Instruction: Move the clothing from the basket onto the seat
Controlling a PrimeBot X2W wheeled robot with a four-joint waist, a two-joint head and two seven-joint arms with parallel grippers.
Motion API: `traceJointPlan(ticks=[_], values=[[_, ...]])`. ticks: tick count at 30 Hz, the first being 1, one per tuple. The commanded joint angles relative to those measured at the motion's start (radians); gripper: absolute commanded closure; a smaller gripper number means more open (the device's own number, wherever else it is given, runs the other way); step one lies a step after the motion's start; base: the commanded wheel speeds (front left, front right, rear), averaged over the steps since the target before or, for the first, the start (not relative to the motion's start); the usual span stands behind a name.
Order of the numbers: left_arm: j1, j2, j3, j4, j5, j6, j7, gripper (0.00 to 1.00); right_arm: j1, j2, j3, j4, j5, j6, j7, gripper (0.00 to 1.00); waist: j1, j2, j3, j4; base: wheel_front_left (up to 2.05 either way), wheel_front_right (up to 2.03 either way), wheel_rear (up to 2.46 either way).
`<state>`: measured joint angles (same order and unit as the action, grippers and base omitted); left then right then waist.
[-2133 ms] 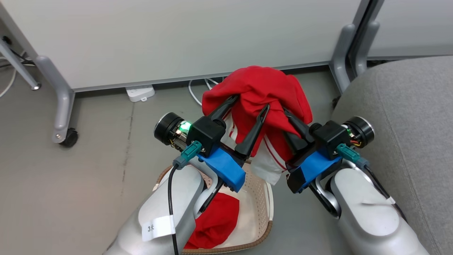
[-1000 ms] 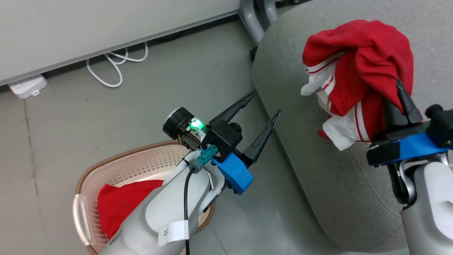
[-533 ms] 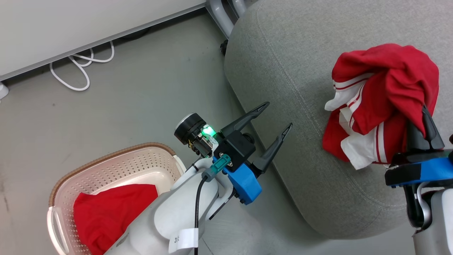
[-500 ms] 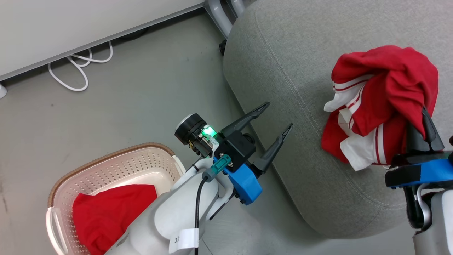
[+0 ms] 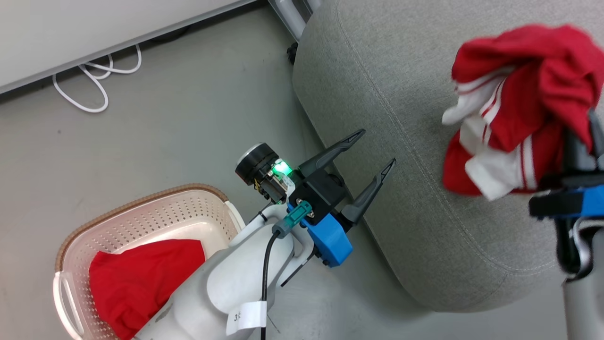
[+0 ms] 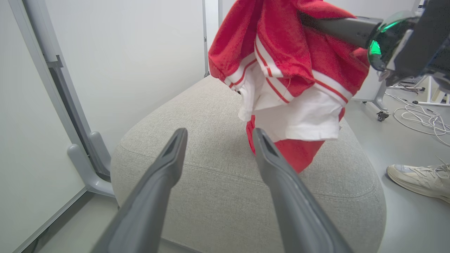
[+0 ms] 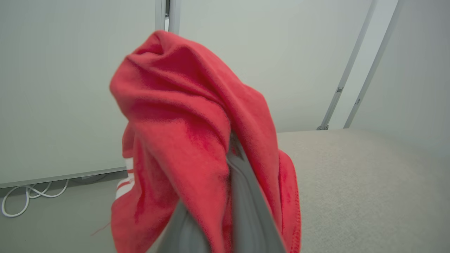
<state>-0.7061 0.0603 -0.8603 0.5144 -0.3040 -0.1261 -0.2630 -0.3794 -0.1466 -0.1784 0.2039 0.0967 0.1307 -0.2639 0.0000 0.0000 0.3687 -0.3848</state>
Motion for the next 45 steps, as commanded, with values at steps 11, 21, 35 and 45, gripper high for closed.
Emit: traceJointPlan(ticks=[11,21,35,45], values=[[-0.093,0.027,-0.009,-0.009,0.046,0.000,0.001,0.00,-0.323,-0.149,-0.099,-0.026,0.014,0.000,-0.001,1.00,0.0000,0.0000,0.155,0.030,0.00,0.00,0.00],[-0.203,0.036,-0.026,-0.039,0.087,0.002,0.027,0.00,-0.540,-0.336,-0.271,0.088,0.047,0.000,-0.001,1.00,0.0000,0.0000,0.328,0.084,0.00,0.00,0.00],[-0.258,0.066,-0.040,-0.070,0.104,0.007,0.053,0.00,-0.529,-0.338,-0.281,0.374,0.058,0.000,-0.001,1.00,0.0000,0.0000,0.448,0.090,0.00,0.00,0.00],[-0.264,0.082,-0.041,-0.081,0.093,0.018,0.056,0.00,-0.489,-0.303,-0.266,0.483,0.086,0.000,-0.001,1.00,0.0000,0.0000,0.465,0.105,0.00,0.00,0.00]])
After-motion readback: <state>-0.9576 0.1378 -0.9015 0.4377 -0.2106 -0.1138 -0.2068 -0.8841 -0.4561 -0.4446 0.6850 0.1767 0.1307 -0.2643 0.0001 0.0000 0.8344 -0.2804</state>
